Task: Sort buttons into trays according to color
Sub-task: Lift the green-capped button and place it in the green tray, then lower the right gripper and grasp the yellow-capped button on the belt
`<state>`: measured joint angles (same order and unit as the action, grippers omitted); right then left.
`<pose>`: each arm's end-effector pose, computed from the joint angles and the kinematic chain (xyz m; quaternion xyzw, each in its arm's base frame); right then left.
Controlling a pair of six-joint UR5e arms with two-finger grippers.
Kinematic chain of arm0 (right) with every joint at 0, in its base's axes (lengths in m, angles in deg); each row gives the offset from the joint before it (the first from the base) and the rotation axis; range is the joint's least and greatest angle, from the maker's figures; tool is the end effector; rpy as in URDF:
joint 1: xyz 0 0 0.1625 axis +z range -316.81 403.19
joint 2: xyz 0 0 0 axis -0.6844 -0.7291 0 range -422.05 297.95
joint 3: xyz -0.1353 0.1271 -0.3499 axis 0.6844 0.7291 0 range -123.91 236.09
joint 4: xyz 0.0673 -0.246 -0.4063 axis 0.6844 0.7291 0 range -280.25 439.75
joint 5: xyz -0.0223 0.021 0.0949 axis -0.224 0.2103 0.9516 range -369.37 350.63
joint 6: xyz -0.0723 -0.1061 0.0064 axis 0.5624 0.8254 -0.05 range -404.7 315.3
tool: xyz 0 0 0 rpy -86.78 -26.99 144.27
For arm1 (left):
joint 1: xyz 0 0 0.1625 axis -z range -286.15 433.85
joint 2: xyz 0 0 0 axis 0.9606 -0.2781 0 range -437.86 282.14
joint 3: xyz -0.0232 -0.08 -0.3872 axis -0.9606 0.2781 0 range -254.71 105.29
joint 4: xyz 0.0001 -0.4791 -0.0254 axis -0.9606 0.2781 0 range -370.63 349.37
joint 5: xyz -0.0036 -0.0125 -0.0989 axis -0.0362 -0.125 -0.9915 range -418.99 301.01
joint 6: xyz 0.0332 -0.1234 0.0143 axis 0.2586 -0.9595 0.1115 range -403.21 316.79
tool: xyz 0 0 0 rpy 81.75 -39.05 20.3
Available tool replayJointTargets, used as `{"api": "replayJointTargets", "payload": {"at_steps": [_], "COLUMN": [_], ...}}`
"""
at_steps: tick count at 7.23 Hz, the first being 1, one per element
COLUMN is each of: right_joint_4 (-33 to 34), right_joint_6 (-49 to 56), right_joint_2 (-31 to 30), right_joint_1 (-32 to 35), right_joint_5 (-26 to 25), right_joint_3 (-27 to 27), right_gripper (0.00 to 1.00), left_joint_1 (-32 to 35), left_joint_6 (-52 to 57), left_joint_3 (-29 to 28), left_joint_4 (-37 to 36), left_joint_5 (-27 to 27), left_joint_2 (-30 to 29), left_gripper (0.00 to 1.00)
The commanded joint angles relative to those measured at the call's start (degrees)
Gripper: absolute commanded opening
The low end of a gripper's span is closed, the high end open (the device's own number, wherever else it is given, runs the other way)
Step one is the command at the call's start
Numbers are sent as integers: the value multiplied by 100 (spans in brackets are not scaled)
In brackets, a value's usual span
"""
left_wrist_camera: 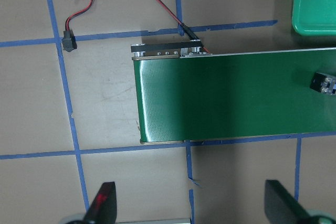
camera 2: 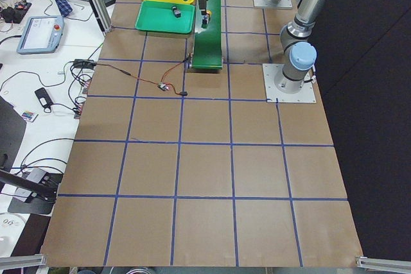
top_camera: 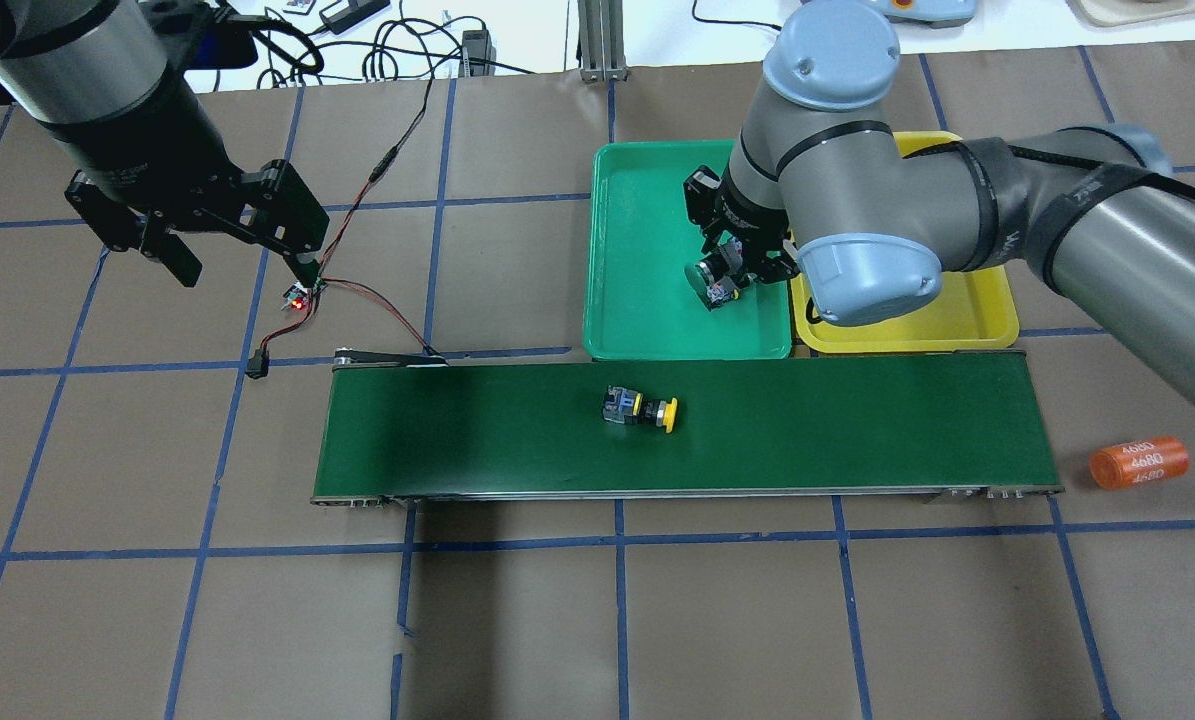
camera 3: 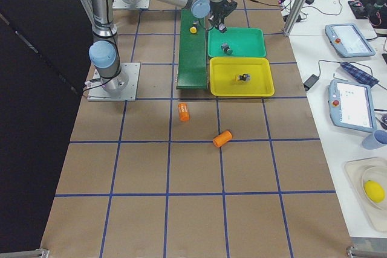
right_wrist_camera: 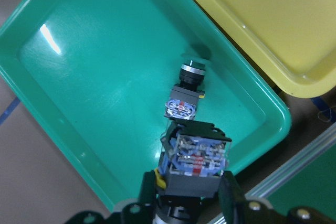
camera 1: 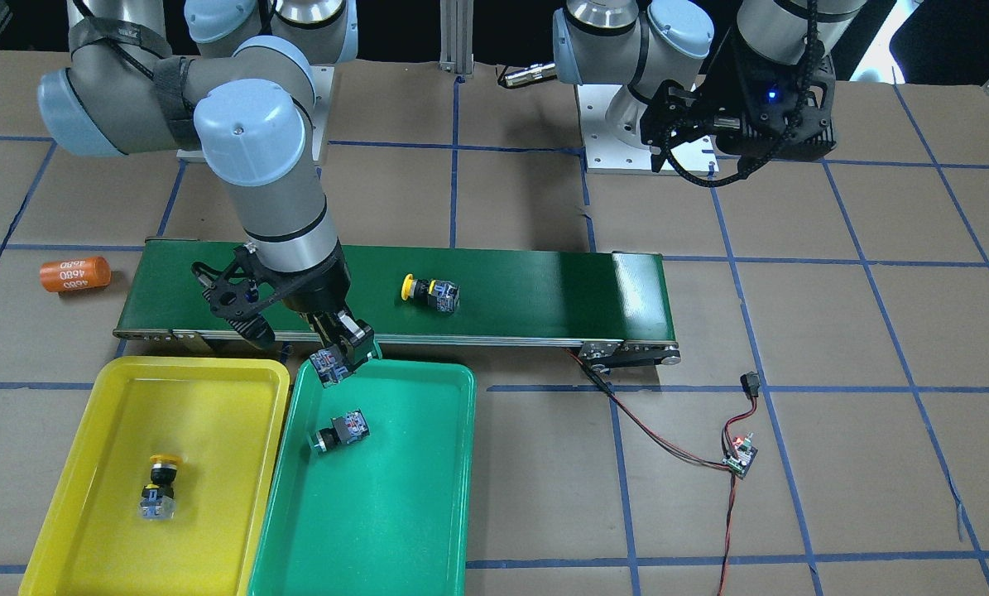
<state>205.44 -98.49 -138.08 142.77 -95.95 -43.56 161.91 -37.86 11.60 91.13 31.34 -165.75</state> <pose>0.2457 -0.6097 0.2575 0.3712 0.9221 -0.0738 0.0804 -0.1145 -0.5340 0.4667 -0.0298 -0.9982 -0.0520 0.0004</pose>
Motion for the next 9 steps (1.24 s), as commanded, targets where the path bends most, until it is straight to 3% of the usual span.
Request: {"api": "replayJointTargets", "payload": {"at_steps": [1,4,6,9], "right_joint_4": [69,-44,-718,-722], "right_joint_6": [174,114,-35,-1306], "right_joint_2": [-9,-18,-184,-317], "right_joint_1": [-9,53,298,413], "right_joint_5": [-16,-26,18,71], "right_joint_3": [235,131,-219,-775], "right_gripper": [69,100,100,100], "left_joint_1": [1,1,1,1], "left_joint_6": [-16,-8,-25,-16], "left_joint_3": [0,0,-9,0], "left_joint_4": [-59,-77,-208,-218], "left_joint_5": [-7,1,-25,-25], "left_joint_2": [-9,9,-44,-35], "left_gripper": [100,100,100,100]}}
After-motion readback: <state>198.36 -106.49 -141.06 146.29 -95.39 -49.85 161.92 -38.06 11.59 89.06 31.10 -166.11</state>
